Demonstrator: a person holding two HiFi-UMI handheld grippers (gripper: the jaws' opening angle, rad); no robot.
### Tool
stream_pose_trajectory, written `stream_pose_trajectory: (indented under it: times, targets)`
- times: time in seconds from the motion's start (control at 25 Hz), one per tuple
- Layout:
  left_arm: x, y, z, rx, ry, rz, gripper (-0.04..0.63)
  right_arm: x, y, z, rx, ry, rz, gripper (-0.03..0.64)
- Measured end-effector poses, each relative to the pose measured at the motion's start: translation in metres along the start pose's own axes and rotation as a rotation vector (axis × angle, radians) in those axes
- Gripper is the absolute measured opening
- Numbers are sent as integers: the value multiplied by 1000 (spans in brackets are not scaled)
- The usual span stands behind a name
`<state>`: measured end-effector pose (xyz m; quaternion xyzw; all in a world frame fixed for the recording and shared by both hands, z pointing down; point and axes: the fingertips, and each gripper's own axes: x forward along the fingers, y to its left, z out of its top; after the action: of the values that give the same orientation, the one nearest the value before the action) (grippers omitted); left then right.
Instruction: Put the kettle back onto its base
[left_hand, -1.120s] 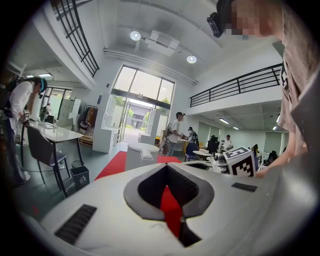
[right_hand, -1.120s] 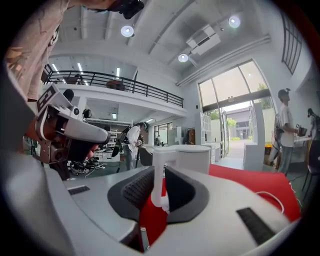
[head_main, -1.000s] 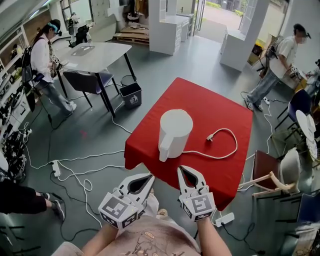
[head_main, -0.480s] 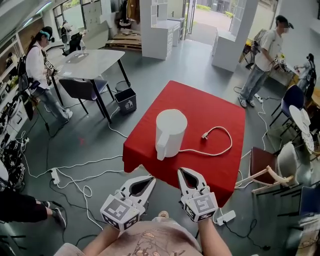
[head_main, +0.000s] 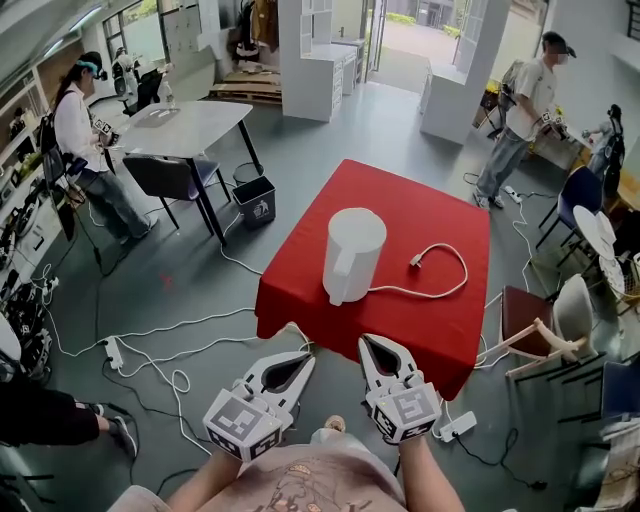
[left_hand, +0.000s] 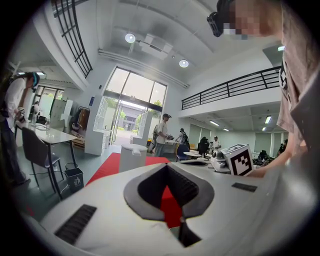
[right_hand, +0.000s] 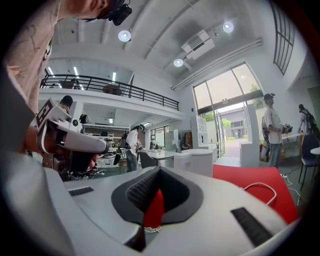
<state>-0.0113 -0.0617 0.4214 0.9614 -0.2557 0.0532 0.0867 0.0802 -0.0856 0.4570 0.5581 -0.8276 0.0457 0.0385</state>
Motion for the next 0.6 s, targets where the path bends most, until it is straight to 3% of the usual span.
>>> stream_pose_trajectory:
  times: [0.6]
  targets:
    - [-95, -34, -11, 4, -20, -66, -14, -63, 95, 35, -29, -93, -70, 3]
